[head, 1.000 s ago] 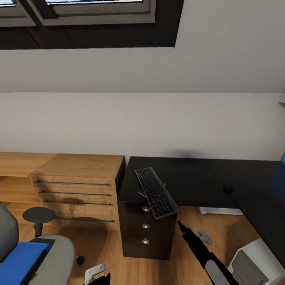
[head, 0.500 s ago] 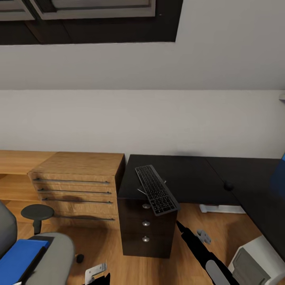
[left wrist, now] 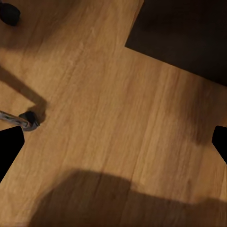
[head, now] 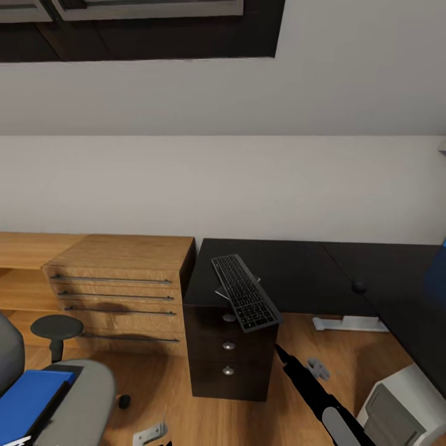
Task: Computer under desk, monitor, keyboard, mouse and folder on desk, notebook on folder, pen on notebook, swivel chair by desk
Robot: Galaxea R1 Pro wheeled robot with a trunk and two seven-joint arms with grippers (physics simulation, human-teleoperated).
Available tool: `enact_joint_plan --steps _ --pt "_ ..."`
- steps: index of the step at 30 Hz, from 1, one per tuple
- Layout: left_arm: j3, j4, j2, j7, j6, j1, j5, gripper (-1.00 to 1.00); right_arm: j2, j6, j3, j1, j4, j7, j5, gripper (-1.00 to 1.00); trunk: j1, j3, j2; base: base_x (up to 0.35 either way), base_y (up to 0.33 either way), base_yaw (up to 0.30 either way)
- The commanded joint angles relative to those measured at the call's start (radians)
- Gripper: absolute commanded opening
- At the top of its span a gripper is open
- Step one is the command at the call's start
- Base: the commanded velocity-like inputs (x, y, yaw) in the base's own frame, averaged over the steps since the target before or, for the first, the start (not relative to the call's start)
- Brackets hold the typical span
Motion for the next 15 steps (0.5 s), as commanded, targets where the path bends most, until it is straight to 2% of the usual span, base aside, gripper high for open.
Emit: enact_joint_plan --steps 1,3,6,10,13,15 --pt "0.002 -0.001 -0.001 0.002 0.006 0.000 0.007 1.00 -0.001 0.003 0.002 -0.001 0.000 0.013 -0.010 1.00 0.004 -0.004 -0.008 0.000 0.000 0.000" --pt "0.002 0.001 -0.001 0.002 0.002 0.000 0.007 1.00 -0.001 0.003 0.002 -0.001 0.000 0.040 -0.010 1.00 0.012 -0.011 -0.022 0.000 0.000 0.000" --pt "0.002 0.003 -0.001 0.002 -0.019 0.000 0.007 1.00 -0.002 0.004 0.003 -0.001 -0.001 0.116 -0.010 1.00 0.015 -0.014 -0.029 0.000 0.000 0.000" --pt "0.002 0.005 -0.001 0.000 -0.072 0.000 0.006 1.00 -0.014 0.004 0.003 -0.001 0.002 0.263 -0.008 1.00 0.015 -0.014 -0.029 0.000 0.000 0.000" --pt "0.001 0.007 -0.002 -0.001 -0.097 0.000 0.006 1.00 -0.021 0.006 0.003 -0.001 0.004 0.354 -0.008 1.00 0.015 -0.014 -0.029 0.000 0.000 0.000" --pt "0.001 0.007 -0.002 -0.001 -0.103 0.000 0.006 1.00 -0.024 0.006 0.003 -0.001 0.005 0.389 -0.008 1.00 0.015 -0.014 -0.029 0.000 0.000 0.000"
